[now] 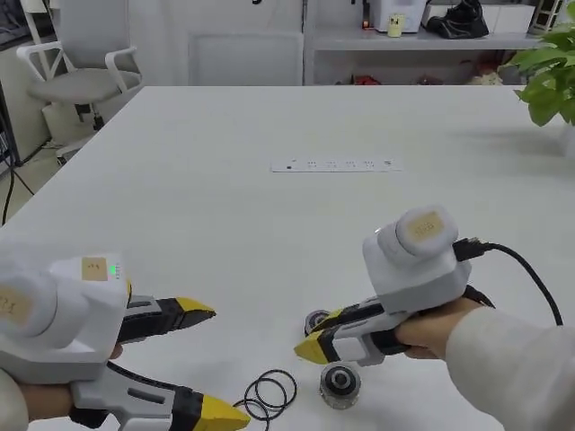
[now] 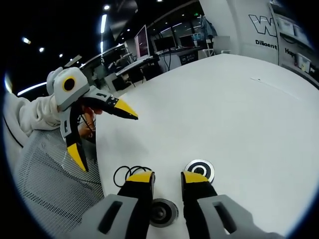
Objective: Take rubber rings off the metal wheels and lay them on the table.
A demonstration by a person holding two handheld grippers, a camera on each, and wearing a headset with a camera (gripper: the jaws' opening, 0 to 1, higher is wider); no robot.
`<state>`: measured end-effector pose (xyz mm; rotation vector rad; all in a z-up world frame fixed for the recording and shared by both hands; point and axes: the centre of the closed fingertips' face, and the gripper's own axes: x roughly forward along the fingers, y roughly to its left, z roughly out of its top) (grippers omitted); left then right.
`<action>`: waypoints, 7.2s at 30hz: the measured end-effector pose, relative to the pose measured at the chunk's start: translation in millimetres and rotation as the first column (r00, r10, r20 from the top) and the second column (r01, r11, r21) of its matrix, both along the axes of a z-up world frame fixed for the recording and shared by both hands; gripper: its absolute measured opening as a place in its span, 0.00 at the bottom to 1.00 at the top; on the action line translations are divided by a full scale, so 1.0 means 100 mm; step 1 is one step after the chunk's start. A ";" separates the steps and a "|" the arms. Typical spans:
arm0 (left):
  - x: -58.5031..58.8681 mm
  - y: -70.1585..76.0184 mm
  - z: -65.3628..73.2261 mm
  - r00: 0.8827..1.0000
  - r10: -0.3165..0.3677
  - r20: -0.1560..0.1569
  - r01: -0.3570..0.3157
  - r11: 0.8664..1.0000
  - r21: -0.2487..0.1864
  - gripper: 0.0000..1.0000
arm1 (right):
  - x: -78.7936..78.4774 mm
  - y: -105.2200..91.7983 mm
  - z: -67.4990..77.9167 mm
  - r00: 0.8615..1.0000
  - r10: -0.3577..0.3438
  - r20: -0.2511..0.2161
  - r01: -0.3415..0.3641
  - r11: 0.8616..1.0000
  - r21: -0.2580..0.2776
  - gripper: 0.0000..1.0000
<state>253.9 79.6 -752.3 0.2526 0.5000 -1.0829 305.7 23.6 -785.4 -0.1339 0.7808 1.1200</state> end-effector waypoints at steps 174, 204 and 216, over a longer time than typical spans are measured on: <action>0.81 -0.83 -0.40 0.997 0.005 0.071 -0.009 0.999 0.047 0.14 | 0.26 -0.35 -0.27 0.987 0.027 0.157 -0.012 0.995 -0.096 0.02; 0.82 -0.82 -0.40 0.996 0.004 0.088 -0.009 0.998 0.057 0.14 | 0.40 -0.43 -0.17 0.986 -0.162 0.047 0.162 0.987 -0.004 0.00; 0.83 -0.83 -0.40 0.995 -0.003 0.098 -0.004 0.998 0.068 0.14 | 0.40 -0.38 -0.12 0.983 -0.181 0.022 0.180 0.983 0.024 0.00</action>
